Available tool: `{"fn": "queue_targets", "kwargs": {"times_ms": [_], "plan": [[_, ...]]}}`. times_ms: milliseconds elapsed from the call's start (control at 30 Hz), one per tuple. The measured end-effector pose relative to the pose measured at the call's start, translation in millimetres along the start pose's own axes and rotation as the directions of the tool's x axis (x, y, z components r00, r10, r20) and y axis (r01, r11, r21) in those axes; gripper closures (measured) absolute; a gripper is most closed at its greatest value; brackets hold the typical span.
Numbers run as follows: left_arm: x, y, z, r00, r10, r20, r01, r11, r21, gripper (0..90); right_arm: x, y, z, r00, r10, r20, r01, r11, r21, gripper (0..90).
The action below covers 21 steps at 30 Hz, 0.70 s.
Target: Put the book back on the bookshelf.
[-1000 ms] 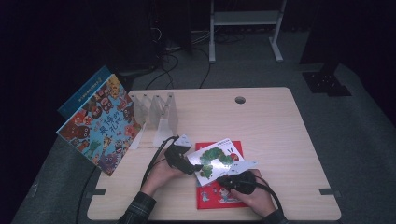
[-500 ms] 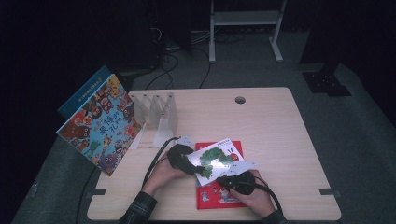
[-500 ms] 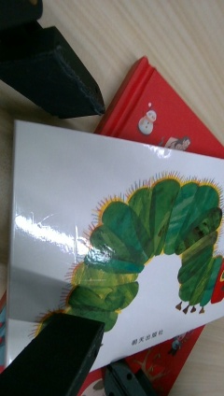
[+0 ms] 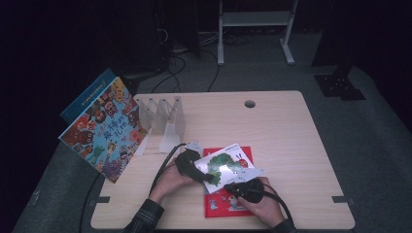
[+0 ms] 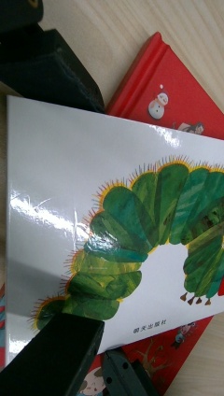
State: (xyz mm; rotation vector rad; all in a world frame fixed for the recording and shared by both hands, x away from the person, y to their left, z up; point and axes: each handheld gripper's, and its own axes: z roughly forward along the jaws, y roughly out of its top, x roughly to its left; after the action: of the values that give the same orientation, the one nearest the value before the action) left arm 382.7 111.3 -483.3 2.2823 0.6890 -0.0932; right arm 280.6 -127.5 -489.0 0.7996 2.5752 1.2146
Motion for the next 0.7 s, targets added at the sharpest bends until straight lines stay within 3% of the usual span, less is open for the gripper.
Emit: {"fn": "queue_targets", "kwargs": {"times_ms": [133,400,567,700], "plan": [[-0.8,2.3,-3.0,0.9999,0.007,-0.01,-0.007,1.0,-0.006,0.5,0.3,0.6,0.8,1.0,0.006,0.0,-0.006,1.0,0.0,89.4],[-8.1,11.0,-24.3,0.9996,0.024,-0.017,-0.025,0.996,-0.086,0.5,1.1,3.9,4.3,1.0,0.004,0.001,-0.004,1.0,0.001,89.4],[-16.6,16.7,-41.5,0.9982,0.056,-0.021,-0.058,0.9871,-0.149,4.4,0.7,6.7,6.9,1.0,0.003,-0.002,-0.003,1.0,0.006,89.4],[-27.9,22.8,-56.3,0.9951,0.098,-0.009,-0.098,0.975,-0.2,9.5,0.1,8.5,8.7,1.0,-0.002,-0.004,0.002,1.0,0.006,89.4]]}}
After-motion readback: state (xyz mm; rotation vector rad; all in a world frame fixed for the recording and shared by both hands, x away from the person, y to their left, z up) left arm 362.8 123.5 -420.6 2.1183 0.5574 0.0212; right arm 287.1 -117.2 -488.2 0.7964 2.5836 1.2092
